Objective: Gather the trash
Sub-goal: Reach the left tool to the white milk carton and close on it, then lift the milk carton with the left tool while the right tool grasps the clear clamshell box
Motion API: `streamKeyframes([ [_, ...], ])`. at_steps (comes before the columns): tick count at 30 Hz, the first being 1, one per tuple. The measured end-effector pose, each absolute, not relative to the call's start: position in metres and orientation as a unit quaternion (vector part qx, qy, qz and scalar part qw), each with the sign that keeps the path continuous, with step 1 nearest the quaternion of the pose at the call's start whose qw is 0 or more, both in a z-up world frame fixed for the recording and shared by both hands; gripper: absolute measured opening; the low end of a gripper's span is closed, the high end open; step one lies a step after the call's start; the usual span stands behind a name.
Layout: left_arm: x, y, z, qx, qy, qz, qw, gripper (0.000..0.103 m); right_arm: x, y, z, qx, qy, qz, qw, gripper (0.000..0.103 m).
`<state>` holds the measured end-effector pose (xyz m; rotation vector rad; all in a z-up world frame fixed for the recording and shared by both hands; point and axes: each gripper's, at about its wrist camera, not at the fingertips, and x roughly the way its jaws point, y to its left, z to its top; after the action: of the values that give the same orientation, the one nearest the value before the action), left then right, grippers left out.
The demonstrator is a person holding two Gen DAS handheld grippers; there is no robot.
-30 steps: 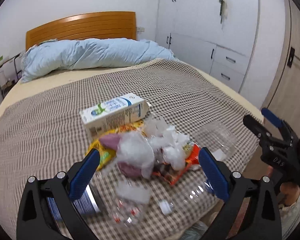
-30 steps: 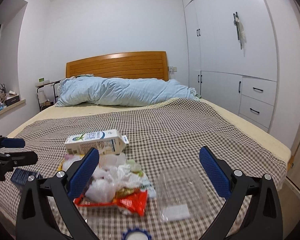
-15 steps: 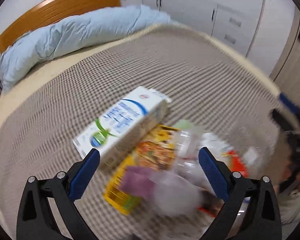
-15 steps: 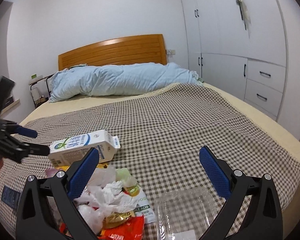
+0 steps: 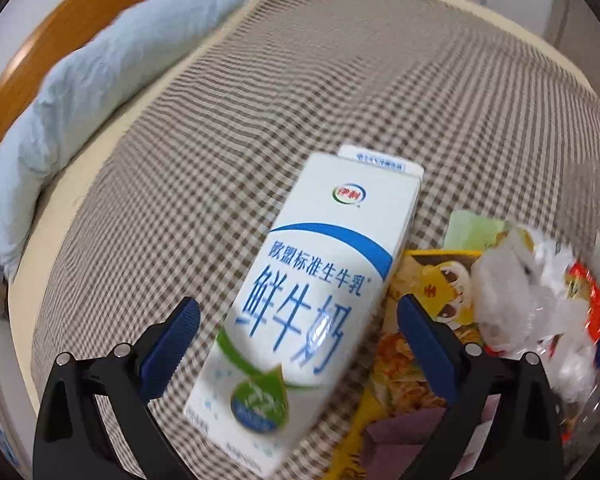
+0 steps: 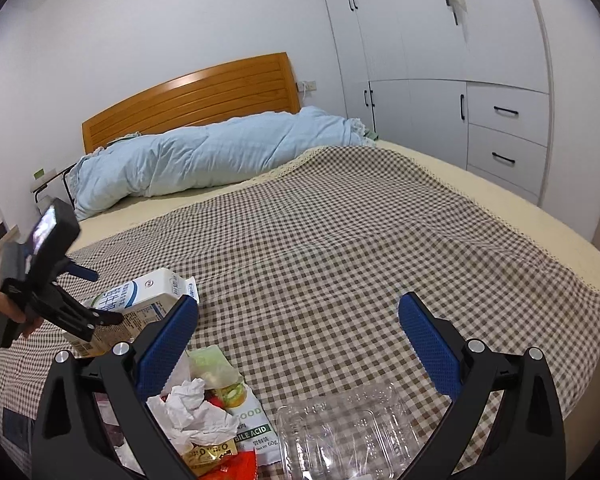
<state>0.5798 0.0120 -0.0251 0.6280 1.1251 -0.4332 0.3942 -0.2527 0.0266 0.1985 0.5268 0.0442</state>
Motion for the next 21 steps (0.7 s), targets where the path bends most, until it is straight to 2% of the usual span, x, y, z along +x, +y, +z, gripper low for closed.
streamKeyframes([
  [5, 0.591, 0.005, -0.039, 0.326, 0.519, -0.248, 0.75, 0.096, 0.395, -0.248, 0.028, 0.077, 0.258, 0.019, 0.963, 0.097],
  [10, 0.608, 0.021, -0.05, 0.271, 0.558, -0.26, 0.74, 0.095, 0.395, -0.249, 0.028, 0.07, 0.257, 0.017, 0.964, 0.097],
  [14, 0.612, 0.023, -0.057, 0.251, 0.563, -0.262, 0.743, 0.088, 0.399, -0.253, 0.023, 0.077, 0.27, 0.014, 0.96, 0.097],
  [21, 0.597, 0.014, -0.045, 0.286, 0.511, -0.221, 0.78, 0.08, 0.395, -0.262, 0.024, 0.088, 0.275, 0.011, 0.957, 0.097],
])
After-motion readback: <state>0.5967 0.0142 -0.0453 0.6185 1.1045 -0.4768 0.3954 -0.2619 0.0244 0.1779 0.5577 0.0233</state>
